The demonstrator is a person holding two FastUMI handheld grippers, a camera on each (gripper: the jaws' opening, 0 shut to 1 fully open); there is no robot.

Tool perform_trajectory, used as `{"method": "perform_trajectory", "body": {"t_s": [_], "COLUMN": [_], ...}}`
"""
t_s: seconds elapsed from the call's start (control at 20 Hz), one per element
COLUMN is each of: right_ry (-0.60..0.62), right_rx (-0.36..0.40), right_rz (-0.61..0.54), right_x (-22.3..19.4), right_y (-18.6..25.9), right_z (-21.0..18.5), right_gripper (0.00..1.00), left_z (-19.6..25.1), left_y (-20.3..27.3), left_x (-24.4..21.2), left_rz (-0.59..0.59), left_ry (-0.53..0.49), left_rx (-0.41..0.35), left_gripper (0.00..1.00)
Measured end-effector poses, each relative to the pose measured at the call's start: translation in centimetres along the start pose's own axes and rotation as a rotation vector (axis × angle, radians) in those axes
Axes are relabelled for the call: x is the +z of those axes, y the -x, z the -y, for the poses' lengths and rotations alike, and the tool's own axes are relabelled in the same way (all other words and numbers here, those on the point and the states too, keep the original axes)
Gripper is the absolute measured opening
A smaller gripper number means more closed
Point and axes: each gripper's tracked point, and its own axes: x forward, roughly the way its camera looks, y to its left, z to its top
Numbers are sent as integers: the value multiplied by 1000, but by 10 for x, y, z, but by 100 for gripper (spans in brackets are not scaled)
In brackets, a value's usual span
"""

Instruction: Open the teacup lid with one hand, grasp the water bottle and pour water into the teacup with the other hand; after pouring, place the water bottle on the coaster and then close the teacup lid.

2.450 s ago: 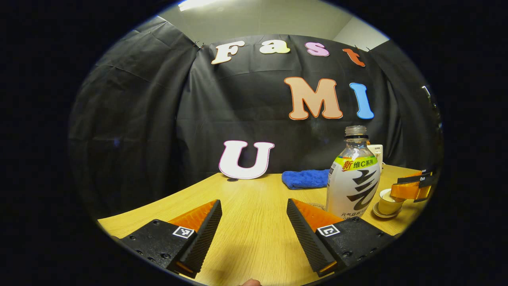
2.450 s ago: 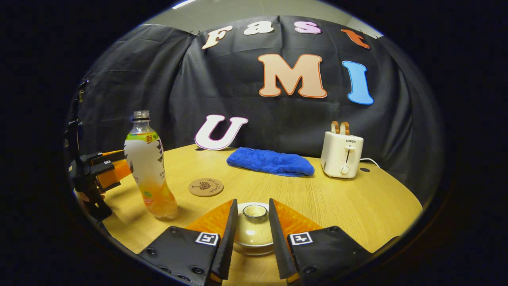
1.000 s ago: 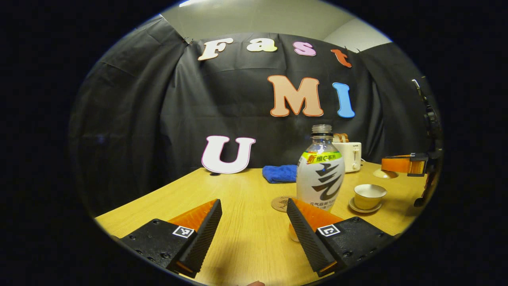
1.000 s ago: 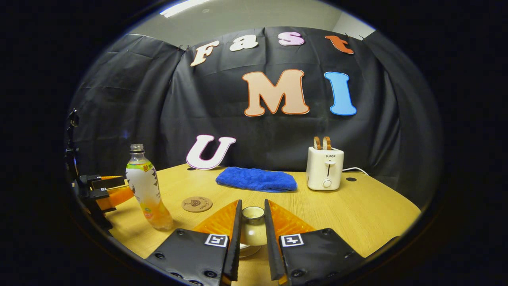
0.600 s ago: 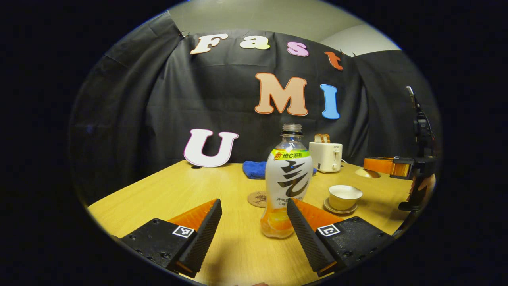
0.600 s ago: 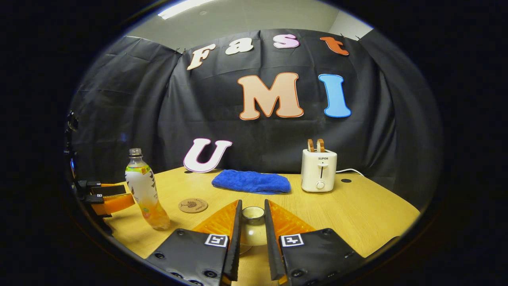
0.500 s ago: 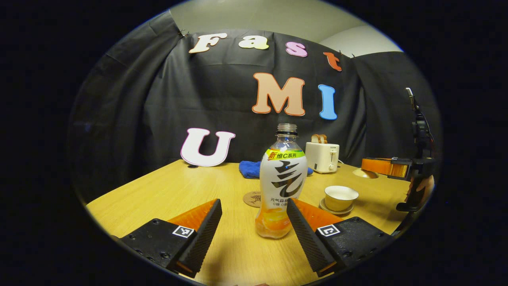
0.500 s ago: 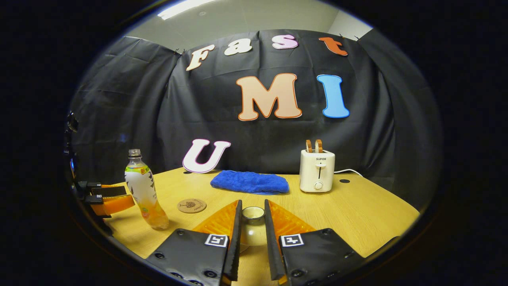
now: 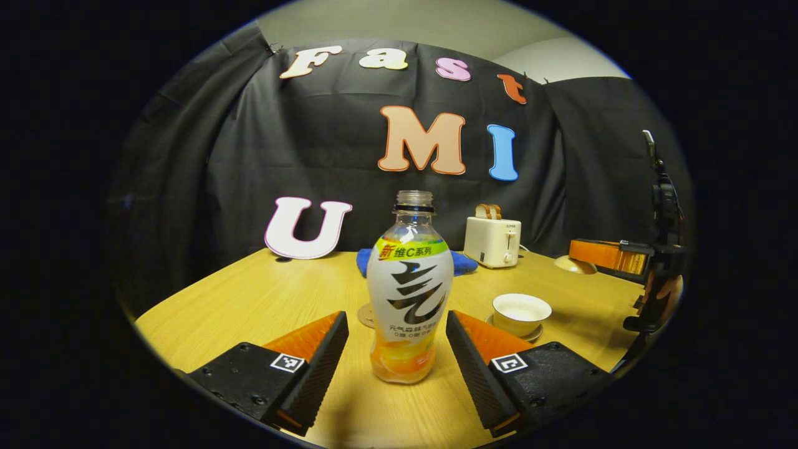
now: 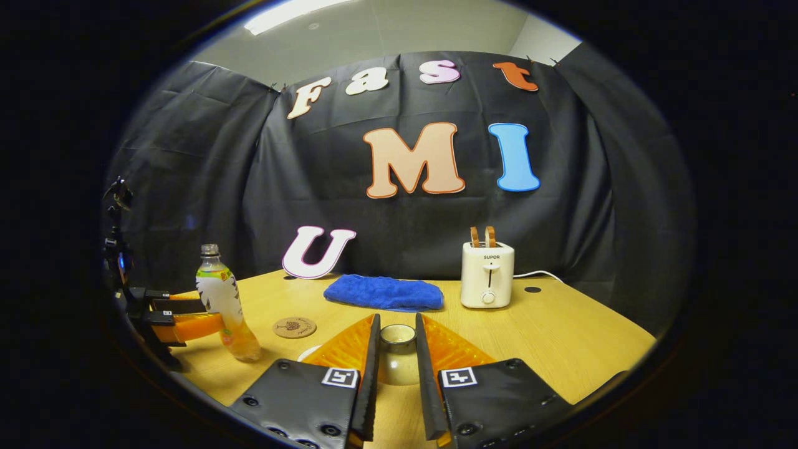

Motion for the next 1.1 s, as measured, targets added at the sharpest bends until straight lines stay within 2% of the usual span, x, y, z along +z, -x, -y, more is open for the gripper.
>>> {"method": "perform_trajectory", "body": {"t_s": [0.15,0.5,0.75,1.1], "right_ry": [-9,-41,-53,-58], "right_rx": [-10,-30,-33,-46], "right_rz": [-2,-8,-8,1], "right_x": [0,-1,-1,2], "right_y": [1,3,4,6], "right_z": [10,27,32,42], "right_gripper": [34,33,34,34], "left_z": [3,1,2,-6], "left_y": [-8,-24,-30,-43], "left_x": [-3,-13,-13,-7], "left_rz": [-14,-50,-63,-101], "left_ry": [0,0,-27,-164], "left_rx": [-3,27,30,69], "left_gripper": [90,67,60,57]}}
